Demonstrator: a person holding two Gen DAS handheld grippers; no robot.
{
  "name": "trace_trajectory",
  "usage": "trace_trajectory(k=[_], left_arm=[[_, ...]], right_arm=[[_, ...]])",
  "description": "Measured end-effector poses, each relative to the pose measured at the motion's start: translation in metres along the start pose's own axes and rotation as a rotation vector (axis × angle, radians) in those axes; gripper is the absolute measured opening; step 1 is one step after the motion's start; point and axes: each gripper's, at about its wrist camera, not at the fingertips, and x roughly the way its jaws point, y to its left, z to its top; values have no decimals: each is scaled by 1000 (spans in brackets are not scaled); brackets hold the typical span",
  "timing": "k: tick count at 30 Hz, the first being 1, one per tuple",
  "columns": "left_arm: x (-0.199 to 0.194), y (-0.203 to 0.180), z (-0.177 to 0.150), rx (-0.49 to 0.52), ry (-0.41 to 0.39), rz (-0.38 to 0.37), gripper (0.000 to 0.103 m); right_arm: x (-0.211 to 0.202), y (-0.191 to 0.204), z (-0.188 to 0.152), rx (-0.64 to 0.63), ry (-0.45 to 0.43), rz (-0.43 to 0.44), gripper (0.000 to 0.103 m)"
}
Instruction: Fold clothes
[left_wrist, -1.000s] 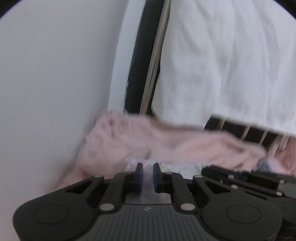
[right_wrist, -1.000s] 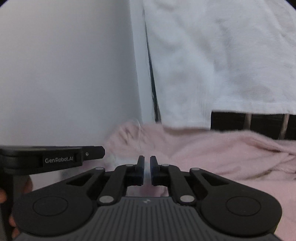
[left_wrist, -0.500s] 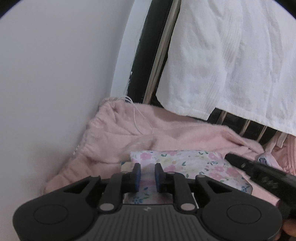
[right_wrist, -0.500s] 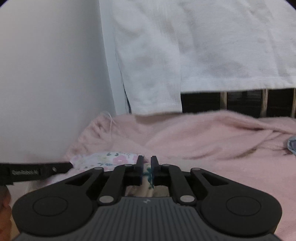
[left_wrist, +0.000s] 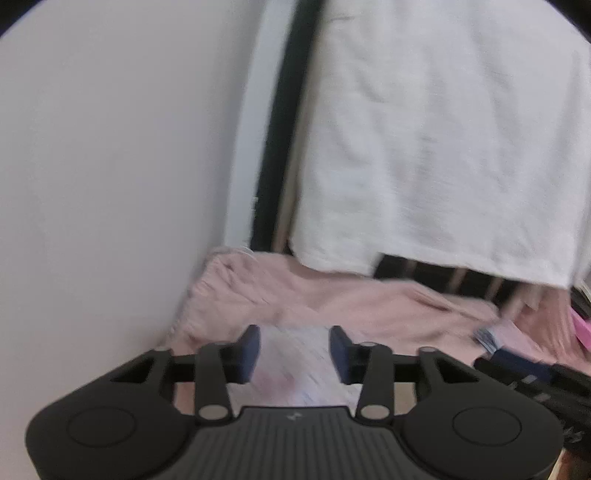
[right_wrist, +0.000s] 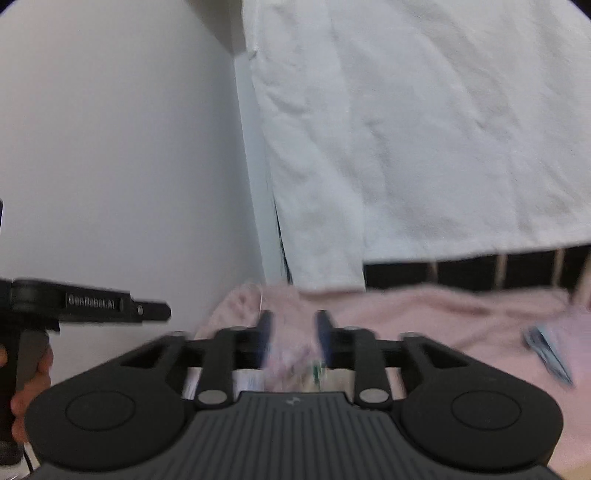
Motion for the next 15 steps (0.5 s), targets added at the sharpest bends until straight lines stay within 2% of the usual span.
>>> trace_trajectory(k=[1,2,3,5,6,7,9,10,11,12,15], left_arm=[[-9,-10,-17,0,19,-19,69],[-19,-21,-34,-1,37,-39,74],[-28,-31,-50,-1,56,-58,75],[-33,-53,-85,35,101,-66,75],[-32,-65,-103,61,124,-65,75],[-31,-76,-119,85,143,-46,75],[-29,-90,-144,99,160,5,75],[-29,-92,-153,93,165,4,75],[-28,-94,-161,86,167,7,75],[-26,-96,-167,86,168,18,75],[-19,-101,-181,134,169,59,75]], right_arm=[[-14,-5,-8,5,29,-6,43],[-27,-10,-17,10,58,-12,44],[-41,-14,-25,15,87,-18,46],[-62,-22,-55,7,148,-17,60],[-71,-28,-71,8,181,-17,64],[-75,-34,-85,15,208,-27,69],[-85,-48,-104,50,238,-61,70],[-91,-55,-110,73,236,-64,76],[-96,-62,-117,96,235,-67,91],[-99,-66,-120,99,239,-81,100],[-99,-65,-122,42,257,-171,103]])
